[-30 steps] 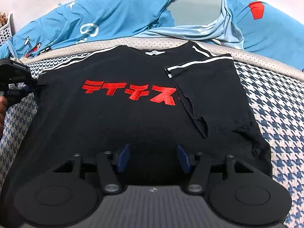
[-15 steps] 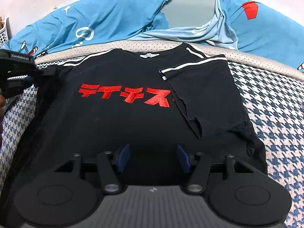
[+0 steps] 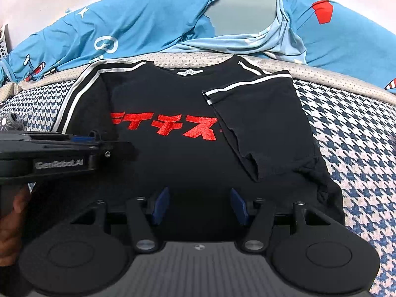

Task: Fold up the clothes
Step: 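Lift the gripped side with the left gripper and fold it over the shirt center, then lay the folded side down, open the left gripper and withdraw it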

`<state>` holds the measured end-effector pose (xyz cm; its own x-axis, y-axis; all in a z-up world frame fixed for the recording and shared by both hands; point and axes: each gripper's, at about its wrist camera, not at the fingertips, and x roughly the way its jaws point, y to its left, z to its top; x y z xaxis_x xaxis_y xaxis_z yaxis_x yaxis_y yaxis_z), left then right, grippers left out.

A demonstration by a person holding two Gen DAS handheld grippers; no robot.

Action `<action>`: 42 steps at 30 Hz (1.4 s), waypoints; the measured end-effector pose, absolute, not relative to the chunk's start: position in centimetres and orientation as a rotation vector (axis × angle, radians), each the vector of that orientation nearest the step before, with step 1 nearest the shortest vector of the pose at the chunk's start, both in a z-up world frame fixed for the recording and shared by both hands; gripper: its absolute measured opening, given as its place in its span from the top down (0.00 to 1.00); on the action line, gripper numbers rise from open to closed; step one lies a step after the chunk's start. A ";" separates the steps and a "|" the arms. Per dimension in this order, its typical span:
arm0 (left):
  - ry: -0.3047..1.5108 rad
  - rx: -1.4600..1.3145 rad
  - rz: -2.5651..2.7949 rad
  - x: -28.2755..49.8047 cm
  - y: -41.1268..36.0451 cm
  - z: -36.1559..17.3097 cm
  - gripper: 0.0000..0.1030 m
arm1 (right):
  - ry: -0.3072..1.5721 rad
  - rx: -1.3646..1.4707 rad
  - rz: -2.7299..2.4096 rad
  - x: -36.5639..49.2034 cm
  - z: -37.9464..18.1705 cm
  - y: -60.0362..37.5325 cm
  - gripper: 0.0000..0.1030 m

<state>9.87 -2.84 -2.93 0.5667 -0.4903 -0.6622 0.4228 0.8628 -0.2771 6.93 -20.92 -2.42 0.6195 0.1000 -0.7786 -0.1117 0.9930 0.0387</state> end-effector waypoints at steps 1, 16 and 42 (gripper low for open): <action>0.796 -0.109 -0.548 9.8 -2.5 -2.5 0.62 | 0.894 -0.013 0.121 6.9 -2.4 -20.9 0.47; 0.706 -0.380 -0.454 10.0 5.5 1.3 0.54 | 0.867 -0.012 0.167 6.9 -2.3 -20.0 0.47; 0.921 -0.301 -0.530 8.4 5.1 -3.4 0.29 | 0.640 0.062 0.426 9.4 0.1 -17.9 0.84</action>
<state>8.38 5.10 -3.43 0.4908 -0.5536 -0.6729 0.3033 0.8325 -0.4637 9.36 -17.88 0.07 0.7191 0.4035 -0.5657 -0.3660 0.9120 0.1852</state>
